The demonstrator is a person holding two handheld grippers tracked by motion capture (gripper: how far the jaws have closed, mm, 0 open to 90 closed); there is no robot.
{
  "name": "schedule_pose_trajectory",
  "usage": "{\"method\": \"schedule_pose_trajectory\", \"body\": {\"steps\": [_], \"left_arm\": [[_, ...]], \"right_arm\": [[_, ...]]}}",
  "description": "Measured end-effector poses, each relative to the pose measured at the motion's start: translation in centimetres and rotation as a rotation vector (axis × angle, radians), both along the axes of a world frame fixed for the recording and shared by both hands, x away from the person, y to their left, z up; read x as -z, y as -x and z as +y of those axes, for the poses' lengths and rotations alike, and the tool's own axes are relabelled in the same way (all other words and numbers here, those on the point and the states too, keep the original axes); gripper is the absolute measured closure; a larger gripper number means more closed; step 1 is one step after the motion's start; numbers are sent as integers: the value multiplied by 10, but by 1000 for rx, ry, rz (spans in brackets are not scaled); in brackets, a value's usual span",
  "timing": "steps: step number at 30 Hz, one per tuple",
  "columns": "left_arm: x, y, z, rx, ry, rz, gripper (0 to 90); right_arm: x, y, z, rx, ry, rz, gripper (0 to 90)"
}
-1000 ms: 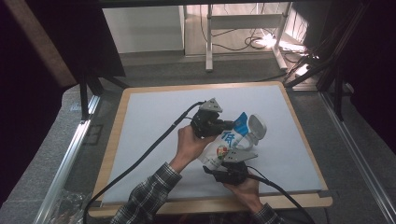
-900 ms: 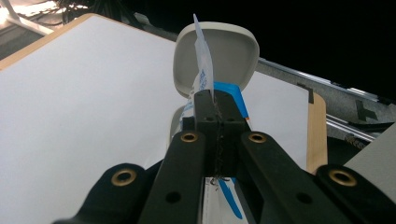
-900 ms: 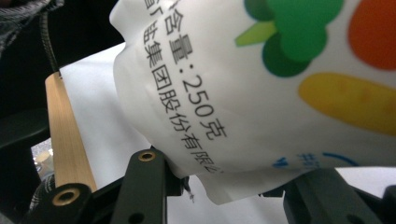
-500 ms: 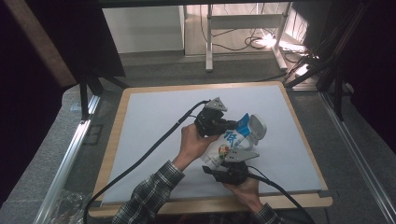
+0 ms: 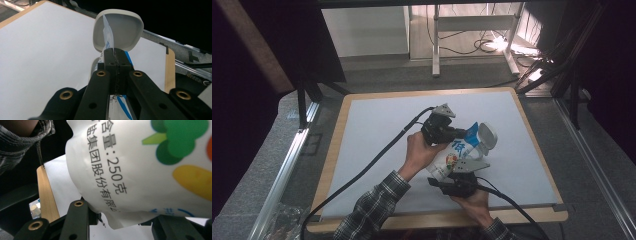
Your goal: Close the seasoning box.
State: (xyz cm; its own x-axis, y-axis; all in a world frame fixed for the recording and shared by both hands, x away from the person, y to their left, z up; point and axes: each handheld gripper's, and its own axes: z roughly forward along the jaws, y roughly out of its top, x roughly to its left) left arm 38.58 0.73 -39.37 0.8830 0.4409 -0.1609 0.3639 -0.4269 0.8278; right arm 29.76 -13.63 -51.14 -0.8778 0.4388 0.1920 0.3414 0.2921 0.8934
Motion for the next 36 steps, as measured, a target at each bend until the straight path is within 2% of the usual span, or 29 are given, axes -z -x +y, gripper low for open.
{"method": "schedule_pose_trajectory", "body": {"steps": [8, 11, 15, 36], "left_arm": [[1, -1, -2, -12, 14, 1, 900], [-1, 0, -6, -12, -22, -20, 900], [-3, 0, -11, -8, -30, -22, 900], [-5, -6, -10, -32, -27, 22, 900]], "right_arm": [[-2, -1, 1, -3, -9, 9, 623], [-3, -1, 1, -3, -12, 14, 623], [-5, -2, 1, -4, -17, 13, 623], [-10, -2, 3, -10, -28, 18, 623]]}}
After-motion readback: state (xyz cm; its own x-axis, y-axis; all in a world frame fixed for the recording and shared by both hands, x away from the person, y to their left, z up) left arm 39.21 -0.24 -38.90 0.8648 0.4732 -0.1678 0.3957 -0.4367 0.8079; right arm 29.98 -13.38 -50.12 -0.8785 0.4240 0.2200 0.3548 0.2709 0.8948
